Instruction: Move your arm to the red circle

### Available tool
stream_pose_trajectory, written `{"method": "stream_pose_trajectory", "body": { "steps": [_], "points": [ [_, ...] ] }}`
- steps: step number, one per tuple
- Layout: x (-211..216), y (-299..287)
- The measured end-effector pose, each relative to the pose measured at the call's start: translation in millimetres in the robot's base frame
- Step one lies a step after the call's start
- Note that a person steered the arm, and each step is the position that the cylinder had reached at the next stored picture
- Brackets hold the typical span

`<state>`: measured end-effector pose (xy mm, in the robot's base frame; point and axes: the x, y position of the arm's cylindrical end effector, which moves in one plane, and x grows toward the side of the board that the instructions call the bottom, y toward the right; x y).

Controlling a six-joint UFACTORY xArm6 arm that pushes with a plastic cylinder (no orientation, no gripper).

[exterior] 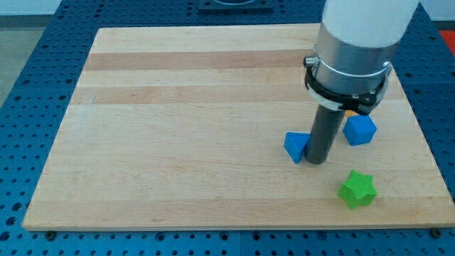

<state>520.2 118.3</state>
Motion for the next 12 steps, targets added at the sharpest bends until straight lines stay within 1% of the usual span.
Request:
{"method": "stream_pose_trajectory", "body": {
  "steps": [2,3,4,5,6,7,8,9,10,11,12],
  "points": [
    [-16.2,7.0],
    [-9.6,43.9],
    [14.0,24.2],
    [15.2,124.4],
    [52.5,175.2],
    [79.6,127.0],
    [73.5,60.3],
    [59.2,10.0],
    [51.3,5.8],
    [38.8,74.4],
    [-4.3,97.8]
  ]
}}
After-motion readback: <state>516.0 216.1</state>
